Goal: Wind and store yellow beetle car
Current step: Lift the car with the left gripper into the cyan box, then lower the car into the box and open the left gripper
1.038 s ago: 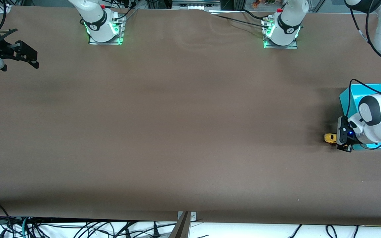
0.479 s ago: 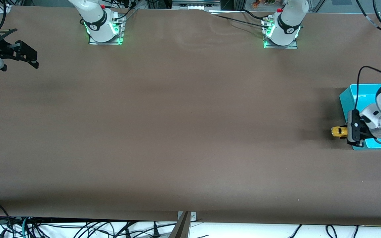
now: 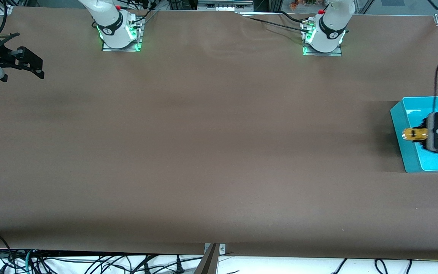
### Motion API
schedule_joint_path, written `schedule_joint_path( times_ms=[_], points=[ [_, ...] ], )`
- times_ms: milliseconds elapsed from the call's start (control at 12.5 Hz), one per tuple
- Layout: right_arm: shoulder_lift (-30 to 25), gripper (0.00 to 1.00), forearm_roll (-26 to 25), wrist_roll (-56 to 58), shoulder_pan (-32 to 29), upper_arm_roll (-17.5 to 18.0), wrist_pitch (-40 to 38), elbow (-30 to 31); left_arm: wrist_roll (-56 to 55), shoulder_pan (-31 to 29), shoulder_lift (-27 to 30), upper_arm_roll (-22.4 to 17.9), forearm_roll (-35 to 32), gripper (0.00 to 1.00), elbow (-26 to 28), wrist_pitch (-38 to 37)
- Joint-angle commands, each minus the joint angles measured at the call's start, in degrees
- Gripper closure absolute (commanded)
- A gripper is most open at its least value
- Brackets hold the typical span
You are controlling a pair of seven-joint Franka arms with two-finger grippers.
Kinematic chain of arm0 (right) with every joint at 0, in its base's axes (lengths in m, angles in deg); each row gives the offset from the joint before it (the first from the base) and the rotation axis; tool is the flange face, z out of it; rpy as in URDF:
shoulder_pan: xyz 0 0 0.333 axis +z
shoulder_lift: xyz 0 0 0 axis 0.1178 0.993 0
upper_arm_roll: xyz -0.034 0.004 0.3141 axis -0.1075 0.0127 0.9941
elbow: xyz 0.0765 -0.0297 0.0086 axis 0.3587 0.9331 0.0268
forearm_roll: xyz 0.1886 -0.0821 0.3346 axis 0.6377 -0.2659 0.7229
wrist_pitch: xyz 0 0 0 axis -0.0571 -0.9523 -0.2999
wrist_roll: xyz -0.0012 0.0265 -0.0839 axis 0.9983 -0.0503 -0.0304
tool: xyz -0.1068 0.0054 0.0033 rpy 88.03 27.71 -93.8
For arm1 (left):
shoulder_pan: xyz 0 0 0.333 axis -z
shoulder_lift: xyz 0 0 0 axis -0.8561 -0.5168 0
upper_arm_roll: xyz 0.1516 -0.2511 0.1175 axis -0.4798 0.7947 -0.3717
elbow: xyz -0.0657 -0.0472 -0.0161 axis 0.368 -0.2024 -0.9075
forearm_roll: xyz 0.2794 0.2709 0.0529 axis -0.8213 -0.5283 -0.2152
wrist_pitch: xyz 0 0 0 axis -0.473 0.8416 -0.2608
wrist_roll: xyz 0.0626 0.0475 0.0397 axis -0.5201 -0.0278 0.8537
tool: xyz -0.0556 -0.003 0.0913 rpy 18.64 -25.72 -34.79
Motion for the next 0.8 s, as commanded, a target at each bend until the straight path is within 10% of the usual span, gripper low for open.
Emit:
schedule_joint_path(
  times_ms=[0,719],
  points=[
    [-0.15,0.00,-0.46,-1.05,0.52,-0.29,-1.50,-1.11,6.35,-5.09,0.30,0.55,-1.95,0.76,0.42,-1.26],
    [0.20,0.00,2.07,-2.02,0.43,-0.73,-0.53,-1.02,10.58,-14.07,-9.09,0.64,-5.12,0.72,2.62,7.62]
  ],
)
